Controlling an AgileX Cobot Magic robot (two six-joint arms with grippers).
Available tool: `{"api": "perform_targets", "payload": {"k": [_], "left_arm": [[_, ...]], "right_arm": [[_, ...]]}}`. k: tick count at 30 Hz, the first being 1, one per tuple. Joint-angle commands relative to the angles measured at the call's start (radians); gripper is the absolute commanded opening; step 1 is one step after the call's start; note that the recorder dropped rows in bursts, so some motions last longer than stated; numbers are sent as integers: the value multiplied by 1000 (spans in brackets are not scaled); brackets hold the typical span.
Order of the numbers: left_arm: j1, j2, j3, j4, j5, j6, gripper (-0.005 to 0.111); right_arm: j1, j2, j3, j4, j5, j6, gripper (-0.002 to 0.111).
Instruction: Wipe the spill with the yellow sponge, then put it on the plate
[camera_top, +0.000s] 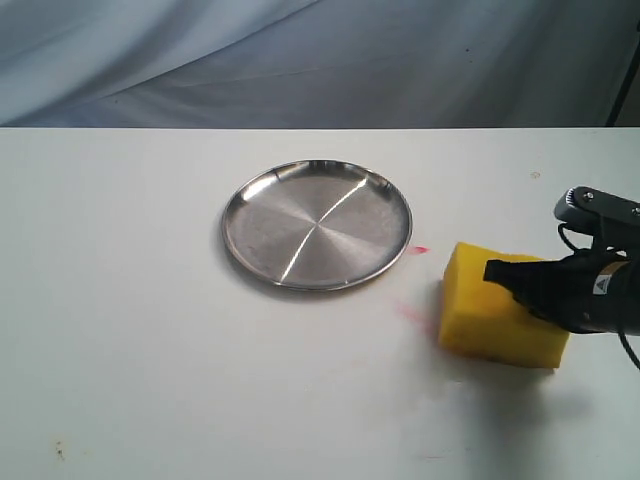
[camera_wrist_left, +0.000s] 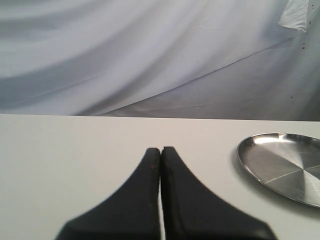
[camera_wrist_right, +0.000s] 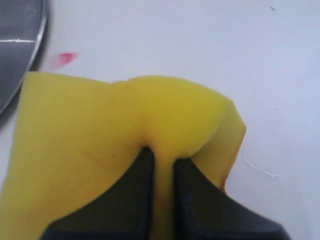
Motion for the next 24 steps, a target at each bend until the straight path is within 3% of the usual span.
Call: {"api": "perform_targets", "payload": {"k": [1,9,12,19,24], "left_arm": [[-1,-2,4,1,-4,-2,1],[-1,-2,4,1,-4,-3,1],[-1,-2,4,1,-4,-3,1],[-1,-2,4,1,-4,-1,1],[-1,-2,4,1,-4,-1,1]], "right_arm": [[-11,-40,3,-1,-93,38,0],[-7,-239,3,-8,-189,38,0],[-6,-246,3,-20,-153,42,0],[51,-209,7,-74,156,-18,0],[46,-191,28,-88,87,-18,0]]}}
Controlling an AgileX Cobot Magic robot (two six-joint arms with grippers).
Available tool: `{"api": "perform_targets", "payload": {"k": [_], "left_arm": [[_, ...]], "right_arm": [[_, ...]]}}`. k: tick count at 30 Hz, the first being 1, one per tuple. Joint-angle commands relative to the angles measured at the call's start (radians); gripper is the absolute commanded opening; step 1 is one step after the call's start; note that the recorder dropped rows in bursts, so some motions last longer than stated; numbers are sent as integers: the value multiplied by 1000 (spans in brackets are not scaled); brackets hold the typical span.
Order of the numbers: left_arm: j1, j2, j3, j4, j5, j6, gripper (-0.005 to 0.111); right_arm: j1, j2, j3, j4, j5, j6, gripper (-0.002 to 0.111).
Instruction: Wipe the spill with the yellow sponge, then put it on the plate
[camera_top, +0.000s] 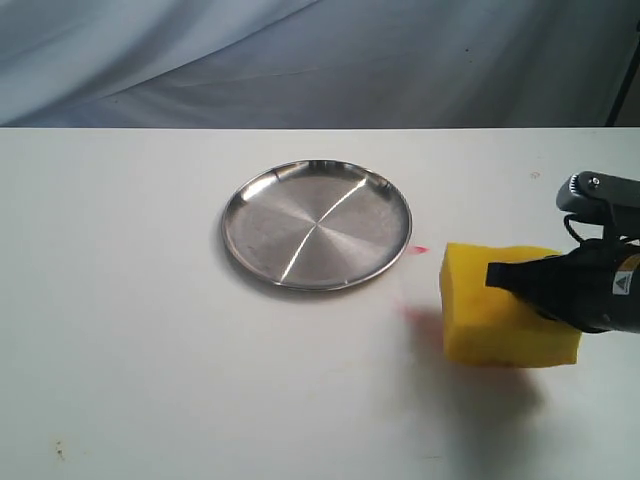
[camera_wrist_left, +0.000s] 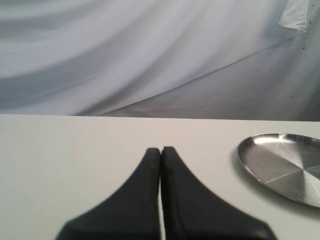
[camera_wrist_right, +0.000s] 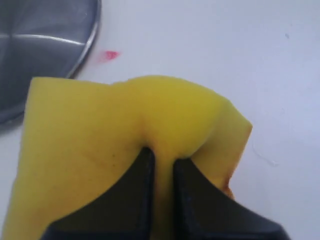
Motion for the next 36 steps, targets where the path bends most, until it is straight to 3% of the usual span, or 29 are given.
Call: {"api": "perform_targets", "payload": {"k": [1,7,18,29,36], "left_arm": [[-1,-2,4,1,-4,-3,1],[-1,-2,4,1,-4,-3,1],[-1,-2,4,1,-4,0,1],[-1,-2,4,1,-4,-2,1],[-1,-2,4,1,-4,-1,1]], "right_arm": [[-6,-3,13,-30,-73,-14,0],[-118,-34,13,-104,-6,-26,0],[-110,-8,19,-126,88,-23,0],[70,105,8,-109,55,-23,0],[225,105,-130,-63,55,-23,0]]}}
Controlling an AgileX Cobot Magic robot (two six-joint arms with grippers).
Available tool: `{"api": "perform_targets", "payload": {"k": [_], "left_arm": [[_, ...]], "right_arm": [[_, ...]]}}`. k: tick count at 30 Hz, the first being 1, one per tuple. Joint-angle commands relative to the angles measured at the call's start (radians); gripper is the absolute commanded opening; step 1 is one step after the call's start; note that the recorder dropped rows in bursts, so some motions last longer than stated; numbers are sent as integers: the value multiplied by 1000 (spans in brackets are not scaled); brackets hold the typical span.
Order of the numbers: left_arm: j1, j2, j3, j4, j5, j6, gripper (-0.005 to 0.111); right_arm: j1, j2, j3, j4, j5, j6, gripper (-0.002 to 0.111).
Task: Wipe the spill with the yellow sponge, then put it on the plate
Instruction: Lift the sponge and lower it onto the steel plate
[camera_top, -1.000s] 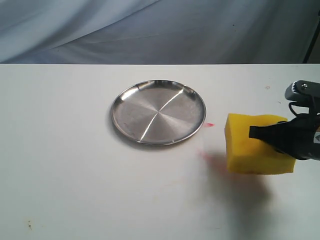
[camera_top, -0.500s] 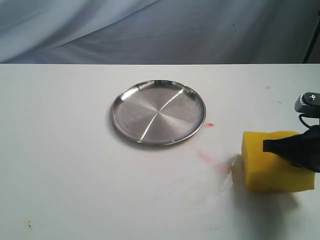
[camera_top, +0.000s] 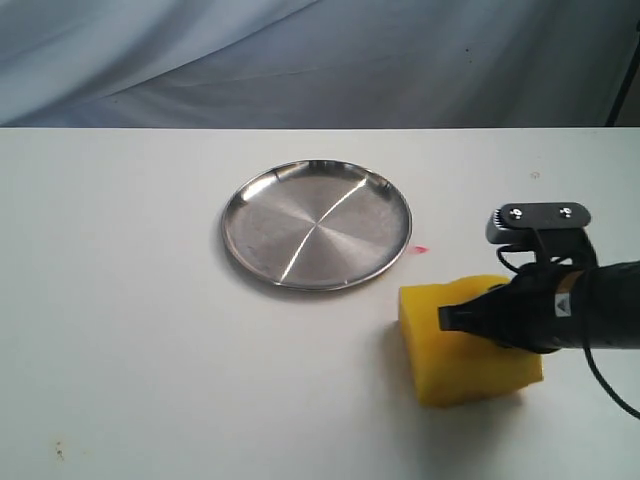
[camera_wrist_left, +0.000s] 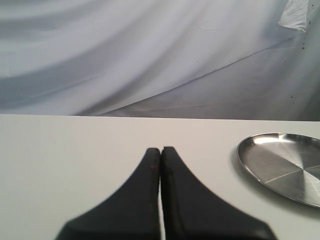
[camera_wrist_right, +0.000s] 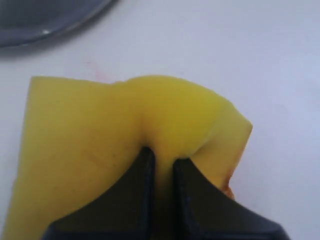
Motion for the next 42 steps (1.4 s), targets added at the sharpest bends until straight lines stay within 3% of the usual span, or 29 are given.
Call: {"api": "perform_targets", "payload": {"k": [1,6,16,30,39,42], "left_arm": [[-1,-2,4,1,-4,-1,1],[-1,-2,4,1,-4,-1,1],[-1,-2,4,1,-4,-3,1],[-1,-2,4,1,-4,-3,1],[-1,-2,4,1,-4,-3,1],[-1,-2,4,1,-4,-3,1]], "right_arm": [[91,1,-104,14,3,-2,0],[135,1,-182,44,-62,3,0],[127,42,-193,134,-350,3,0],[120,378,-531,163,-228,-30,0],[120,467,-572,163,-247,-30,0],[113,472,-572,163,-283,-44,5]]}}
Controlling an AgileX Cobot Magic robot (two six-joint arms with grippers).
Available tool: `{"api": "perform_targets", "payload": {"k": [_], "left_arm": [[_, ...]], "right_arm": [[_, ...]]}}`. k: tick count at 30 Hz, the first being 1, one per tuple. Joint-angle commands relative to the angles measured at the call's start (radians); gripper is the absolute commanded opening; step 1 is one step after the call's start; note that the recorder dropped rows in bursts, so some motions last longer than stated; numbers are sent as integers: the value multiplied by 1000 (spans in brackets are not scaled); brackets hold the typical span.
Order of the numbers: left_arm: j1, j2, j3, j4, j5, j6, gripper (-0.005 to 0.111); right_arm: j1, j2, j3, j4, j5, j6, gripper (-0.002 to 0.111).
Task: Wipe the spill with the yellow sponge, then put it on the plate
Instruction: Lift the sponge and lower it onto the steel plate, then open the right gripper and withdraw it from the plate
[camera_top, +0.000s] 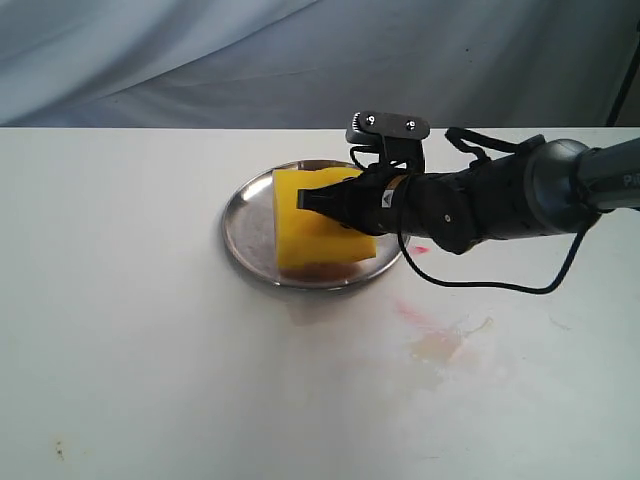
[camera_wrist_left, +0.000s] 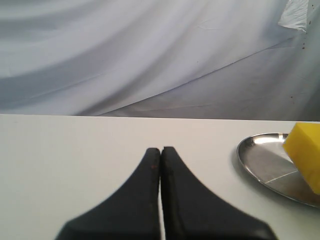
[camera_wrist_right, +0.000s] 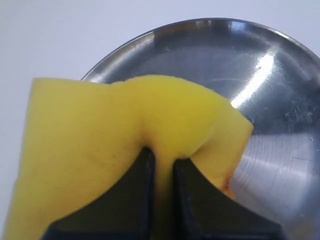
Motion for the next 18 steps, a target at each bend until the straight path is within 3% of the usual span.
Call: {"api": "perform_targets", "payload": {"k": [1,5,12,18], "left_arm": [[-1,-2,4,1,-4,-3,1],[-1,-2,4,1,-4,-1,1],[-1,-2,4,1,-4,-1,1],[-1,-2,4,1,-4,-1,1]], "right_arm": [[-15,6,-11,4,-66,-32,8],[-17,23,-11,4,-93,-52,25],[-17,47,-11,4,-144,-71,65],[-17,-8,-11,-26,-172,-71,73]]}}
